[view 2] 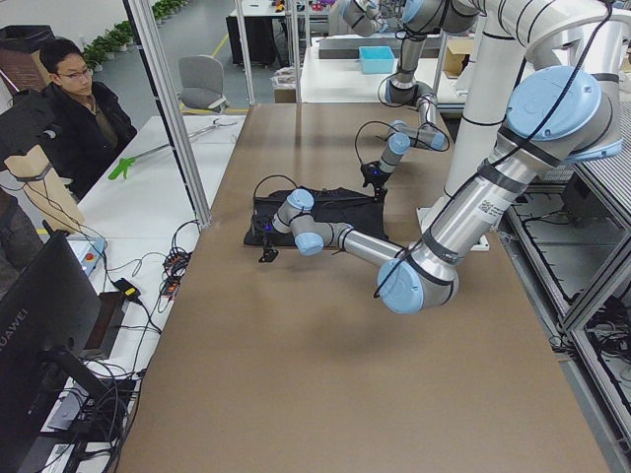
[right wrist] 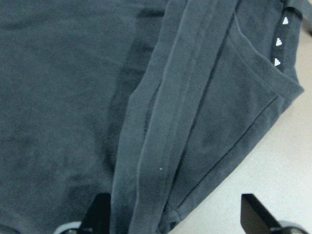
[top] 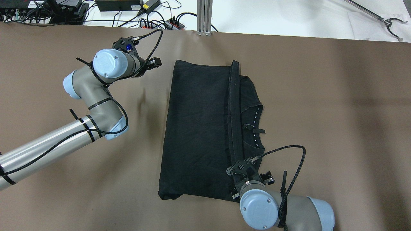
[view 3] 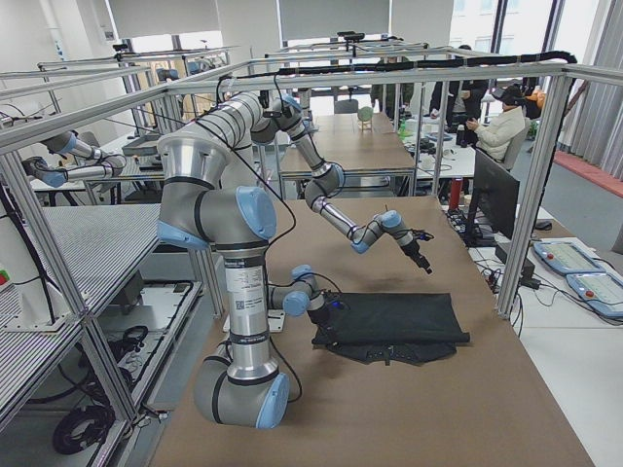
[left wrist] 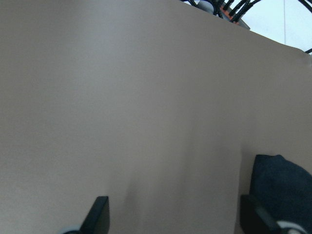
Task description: Fold clothes
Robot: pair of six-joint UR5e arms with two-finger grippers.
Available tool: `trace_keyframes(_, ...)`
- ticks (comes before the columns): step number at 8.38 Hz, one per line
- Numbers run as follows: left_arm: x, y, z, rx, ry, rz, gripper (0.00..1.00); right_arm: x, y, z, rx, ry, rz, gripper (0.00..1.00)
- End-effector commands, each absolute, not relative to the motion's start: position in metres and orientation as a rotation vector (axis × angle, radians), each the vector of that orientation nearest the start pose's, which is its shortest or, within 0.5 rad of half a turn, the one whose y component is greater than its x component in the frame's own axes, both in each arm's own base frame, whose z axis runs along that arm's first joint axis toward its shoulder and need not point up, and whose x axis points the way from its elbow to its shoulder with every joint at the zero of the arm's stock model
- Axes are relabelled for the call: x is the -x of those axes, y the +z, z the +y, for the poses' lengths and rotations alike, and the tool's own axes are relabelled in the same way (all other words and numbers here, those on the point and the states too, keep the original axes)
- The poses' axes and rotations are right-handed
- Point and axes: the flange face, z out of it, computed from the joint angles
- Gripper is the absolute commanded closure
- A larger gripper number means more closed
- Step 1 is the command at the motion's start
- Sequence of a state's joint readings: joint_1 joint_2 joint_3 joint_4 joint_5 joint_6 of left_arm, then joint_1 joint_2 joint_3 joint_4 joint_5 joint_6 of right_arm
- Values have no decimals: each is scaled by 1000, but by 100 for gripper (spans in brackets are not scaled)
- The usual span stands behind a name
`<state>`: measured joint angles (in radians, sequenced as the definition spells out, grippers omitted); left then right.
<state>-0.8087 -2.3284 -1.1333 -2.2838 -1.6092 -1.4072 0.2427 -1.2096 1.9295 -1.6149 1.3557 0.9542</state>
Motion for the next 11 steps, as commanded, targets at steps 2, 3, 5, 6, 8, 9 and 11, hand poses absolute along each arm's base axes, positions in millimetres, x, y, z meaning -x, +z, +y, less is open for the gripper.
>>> trace_keyframes(2, -459, 319, -667, -455, -574, 942, 6, 444, 349, -311, -424, -347, -504, 5)
trace_keyframes(3, -458, 317, -667, -459, -579, 945, 6, 407, 359, -296, -427, -307, -536, 5)
trace_keyframes(5, -460, 317, -666, -456, -576, 943, 6, 432, 337, -284, -402, -249, -606, 5)
trace_keyframes(6, -460, 318, -666, -456, -576, 941, 6, 463, 311, -299, -412, -237, -617, 5)
trace_keyframes(8, -460, 317, -666, -457, -573, 944, 6, 483, 280, -363, -436, -155, -585, 5)
trace_keyframes(9, -460, 317, -666, -457, -573, 944, 6, 486, 282, -383, -436, -130, -563, 5)
trace_keyframes(11, -458, 318, -666, -457, -575, 943, 6, 530, 280, -404, -421, -145, -522, 5)
